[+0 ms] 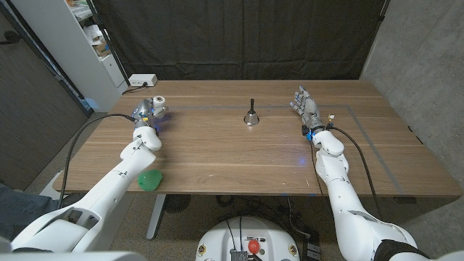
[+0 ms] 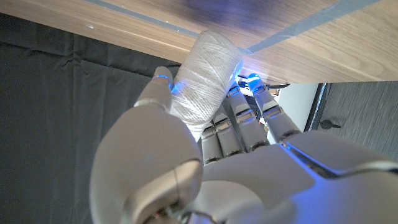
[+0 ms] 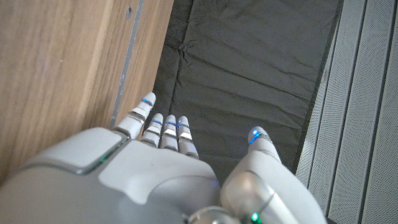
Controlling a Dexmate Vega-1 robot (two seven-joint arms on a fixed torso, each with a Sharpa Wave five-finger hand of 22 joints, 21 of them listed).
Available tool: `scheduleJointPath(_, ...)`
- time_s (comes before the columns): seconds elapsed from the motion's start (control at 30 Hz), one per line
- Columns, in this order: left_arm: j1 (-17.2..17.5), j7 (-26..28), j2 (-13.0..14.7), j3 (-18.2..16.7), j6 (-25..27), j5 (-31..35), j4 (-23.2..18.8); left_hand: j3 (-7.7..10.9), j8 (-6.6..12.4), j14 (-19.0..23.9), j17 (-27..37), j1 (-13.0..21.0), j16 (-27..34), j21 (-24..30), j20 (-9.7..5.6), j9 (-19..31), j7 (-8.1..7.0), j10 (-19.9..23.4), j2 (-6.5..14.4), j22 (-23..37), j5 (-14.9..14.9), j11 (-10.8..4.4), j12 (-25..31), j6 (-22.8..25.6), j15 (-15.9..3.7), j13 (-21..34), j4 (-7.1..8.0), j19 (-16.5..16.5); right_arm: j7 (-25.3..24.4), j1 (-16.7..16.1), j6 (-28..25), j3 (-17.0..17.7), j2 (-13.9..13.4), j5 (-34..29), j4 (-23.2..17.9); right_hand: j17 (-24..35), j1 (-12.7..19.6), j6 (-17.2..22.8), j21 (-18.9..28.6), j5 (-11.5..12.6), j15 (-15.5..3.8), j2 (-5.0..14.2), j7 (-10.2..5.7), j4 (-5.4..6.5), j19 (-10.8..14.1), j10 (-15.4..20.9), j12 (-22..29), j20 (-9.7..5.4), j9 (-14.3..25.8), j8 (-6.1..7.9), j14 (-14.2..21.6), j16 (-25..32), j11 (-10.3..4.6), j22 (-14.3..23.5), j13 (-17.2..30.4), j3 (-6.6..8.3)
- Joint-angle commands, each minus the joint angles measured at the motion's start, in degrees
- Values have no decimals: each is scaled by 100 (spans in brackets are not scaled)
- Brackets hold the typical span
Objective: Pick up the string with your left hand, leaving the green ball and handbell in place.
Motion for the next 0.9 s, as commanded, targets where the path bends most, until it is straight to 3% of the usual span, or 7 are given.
scheduleJointPath(0.03, 130, 32, 21, -139, 30, -25, -282, 16, 41, 35, 15, 627, 39, 35, 5, 22, -254, 117, 667, 6, 26, -59, 26, 424, -179, 32, 58, 54, 10, -9, -35, -18, -6, 8, -72, 7, 12, 45, -2, 29, 27, 21, -27, 1, 50, 61, -16, 7, 23, -4, 27, 38, -2, 29, 29, -35)
scheduleJointPath(0.37, 235, 8, 94, -199, 101, 47, -588, -6, 44, 106, 29, 642, 71, 53, -4, 23, -247, 138, 673, 8, 26, -57, 21, 459, -191, 46, 64, 82, 21, 34, -28, -32, -11, 9, -35, 7, 13, 46, -3, 32, 19, 26, -23, -1, 49, 60, -17, 9, 23, -5, 25, 37, 14, 29, 29, -40)
scheduleJointPath(0.9, 228, 16, 71, -238, 2, 73, -632, -38, 59, 190, 45, 666, 102, 71, -24, 25, -236, 188, 683, 14, 32, -52, 16, 549, -183, 71, 73, 86, 7, 93, -14, -22, -3, 4, 73, 7, 16, 49, -2, 35, 15, 32, -25, -3, 52, 70, -14, 8, 23, -4, 26, 36, 12, 29, 29, -47)
